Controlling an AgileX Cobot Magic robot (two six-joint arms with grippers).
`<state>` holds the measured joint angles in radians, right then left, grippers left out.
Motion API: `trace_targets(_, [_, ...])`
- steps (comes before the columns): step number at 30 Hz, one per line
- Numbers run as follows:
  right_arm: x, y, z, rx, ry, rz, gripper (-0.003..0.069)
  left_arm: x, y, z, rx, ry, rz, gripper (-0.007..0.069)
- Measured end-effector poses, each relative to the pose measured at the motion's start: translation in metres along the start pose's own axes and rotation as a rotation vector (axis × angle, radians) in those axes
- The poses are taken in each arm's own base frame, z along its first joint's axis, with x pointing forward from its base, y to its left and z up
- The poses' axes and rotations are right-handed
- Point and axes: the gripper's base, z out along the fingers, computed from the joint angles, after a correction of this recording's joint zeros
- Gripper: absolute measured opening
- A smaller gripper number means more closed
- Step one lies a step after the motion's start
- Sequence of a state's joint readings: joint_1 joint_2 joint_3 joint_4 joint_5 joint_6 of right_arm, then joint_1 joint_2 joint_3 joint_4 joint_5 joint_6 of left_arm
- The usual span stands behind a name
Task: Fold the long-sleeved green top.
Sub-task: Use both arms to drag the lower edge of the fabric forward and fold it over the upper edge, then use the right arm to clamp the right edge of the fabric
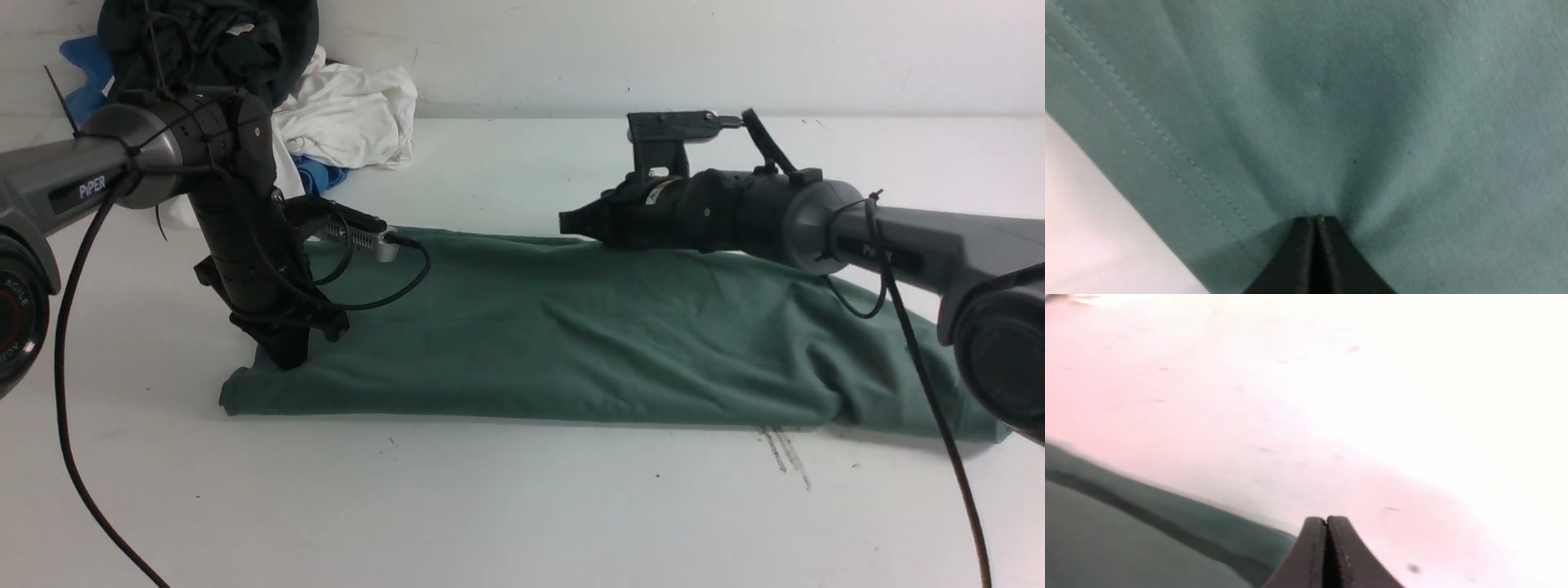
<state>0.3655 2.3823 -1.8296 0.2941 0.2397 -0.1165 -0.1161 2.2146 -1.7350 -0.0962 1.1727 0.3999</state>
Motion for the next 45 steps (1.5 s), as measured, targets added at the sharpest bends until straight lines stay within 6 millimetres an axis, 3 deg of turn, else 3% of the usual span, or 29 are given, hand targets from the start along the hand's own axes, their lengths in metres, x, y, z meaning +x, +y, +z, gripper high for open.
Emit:
trace_targets(3, [-0.003,-0.008,-0.004,0.008,0.027,0.011,-0.0014,0.0,0.0,0.0,-0.001,0.0,0.0,-0.0008])
trace_targets(6, [-0.02,-0.013,-0.027,0.007,0.072,-0.003,-0.0014,0.0,-0.001,-0.002,0.002,-0.003,0.003,-0.0008])
trace_targets(7, [-0.036,-0.013,-0.049,0.005,0.089,-0.043,-0.0014,0.002,-0.002,-0.006,0.008,-0.005,0.002,-0.0008])
trace_targets(8, [-0.038,-0.014,-0.052,0.008,0.091,-0.053,-0.0014,0.002,-0.002,-0.006,0.009,-0.005,0.005,-0.0008])
trace_targets(9, [-0.056,-0.012,-0.078,0.012,0.105,-0.104,-0.0014,0.004,-0.005,-0.013,0.02,-0.012,0.005,-0.0008])
trace_targets(10, [-0.062,-0.012,-0.089,0.019,0.123,-0.129,-0.0014,0.005,-0.006,-0.019,0.022,-0.02,0.006,-0.0008])
trace_targets(11, [-0.076,-0.014,-0.114,0.035,0.131,-0.161,-0.0014,0.007,-0.009,-0.031,0.021,-0.042,0.009,-0.0008])
trace_targets(12, [-0.078,-0.013,-0.117,0.037,0.133,-0.166,-0.0014,0.007,-0.009,-0.033,0.02,-0.048,0.009,-0.0008])
trace_targets(14, [-0.091,-0.023,-0.156,0.09,0.191,-0.189,-0.0014,0.012,-0.017,-0.069,0.009,-0.137,0.016,-0.0008])
trace_targets(16, [-0.095,-0.034,-0.184,0.137,0.222,-0.183,-0.0014,0.015,-0.022,-0.087,0.011,-0.185,0.022,-0.0008])
trace_targets(18, [-0.088,-0.048,-0.204,0.186,0.267,-0.166,-0.0014,0.018,-0.025,-0.101,0.014,-0.224,0.022,-0.0008])
trace_targets(20, [-0.075,-0.064,-0.237,0.239,0.291,-0.122,-0.0014,0.018,-0.03,-0.106,0.027,-0.243,0.028,-0.0008])
trace_targets(21, [-0.073,-0.066,-0.24,0.243,0.292,-0.117,-0.0014,0.018,-0.03,-0.106,0.027,-0.243,0.028,-0.0008])
trace_targets(23, [-0.045,-0.086,-0.272,0.301,0.329,-0.029,-0.0014,0.014,-0.034,-0.102,0.038,-0.245,0.04,-0.0008])
trace_targets(25, [-0.027,-0.097,-0.284,0.332,0.35,0.028,-0.0014,0.011,-0.038,-0.097,0.04,-0.246,0.056,-0.0008])
trace_targets(29, [0.016,-0.127,-0.288,0.387,0.424,0.165,0.001,0.002,-0.049,-0.082,0.058,-0.226,0.103,-0.0008])
trace_targets(33, [0.046,-0.152,-0.278,0.408,0.487,0.281,0.0112,-0.005,-0.054,-0.066,0.068,-0.206,0.124,-0.0008])
trace_targets(40, [0.067,-0.161,-0.249,0.347,0.571,0.307,0.0389,-0.012,-0.043,-0.031,0.023,-0.147,0.133,-0.0008])
trace_targets(45, [0.082,-0.166,-0.23,0.308,0.629,0.289,0.0459,-0.015,-0.038,-0.013,0.01,-0.122,0.136,-0.0008])
